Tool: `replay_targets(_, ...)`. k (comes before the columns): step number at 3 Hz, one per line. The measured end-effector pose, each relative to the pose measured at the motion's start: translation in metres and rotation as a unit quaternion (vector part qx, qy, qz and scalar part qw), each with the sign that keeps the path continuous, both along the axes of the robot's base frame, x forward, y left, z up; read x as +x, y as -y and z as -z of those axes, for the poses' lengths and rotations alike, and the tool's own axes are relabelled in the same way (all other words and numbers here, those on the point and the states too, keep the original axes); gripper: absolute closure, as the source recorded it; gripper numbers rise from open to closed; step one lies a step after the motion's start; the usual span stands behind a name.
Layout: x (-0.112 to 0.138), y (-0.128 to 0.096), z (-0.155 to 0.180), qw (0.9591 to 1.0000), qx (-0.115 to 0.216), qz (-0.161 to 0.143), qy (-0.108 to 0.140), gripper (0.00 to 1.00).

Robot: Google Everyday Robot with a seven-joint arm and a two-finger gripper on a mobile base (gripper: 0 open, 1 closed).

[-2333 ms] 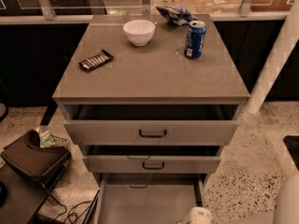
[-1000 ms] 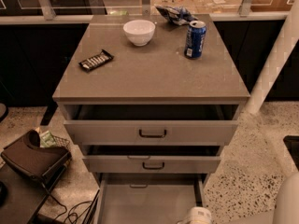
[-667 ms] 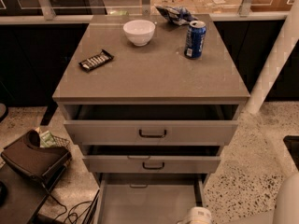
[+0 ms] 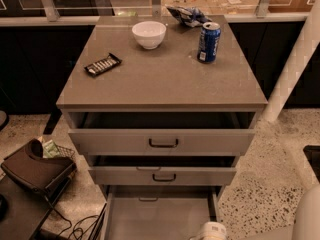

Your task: Close bottom drawer

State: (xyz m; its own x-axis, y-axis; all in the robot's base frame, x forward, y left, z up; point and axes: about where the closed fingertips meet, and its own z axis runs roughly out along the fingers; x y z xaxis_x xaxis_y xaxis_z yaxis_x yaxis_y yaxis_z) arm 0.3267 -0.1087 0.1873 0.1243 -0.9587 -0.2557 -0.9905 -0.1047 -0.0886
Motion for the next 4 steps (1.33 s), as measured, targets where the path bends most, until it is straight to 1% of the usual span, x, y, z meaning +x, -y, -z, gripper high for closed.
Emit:
replay_targets(1, -0.0001, 0.0, 0.0001, 1.0, 0.0, 0.0, 0.0, 0.59)
replay_targets(3, -0.0001, 0.0, 0.0001, 1.0, 0.0, 0.0, 0.0, 0.14)
replay_targets(4, -0.0012, -0.0005, 0.0009, 1.0, 0.0, 0.0, -0.001, 0.0)
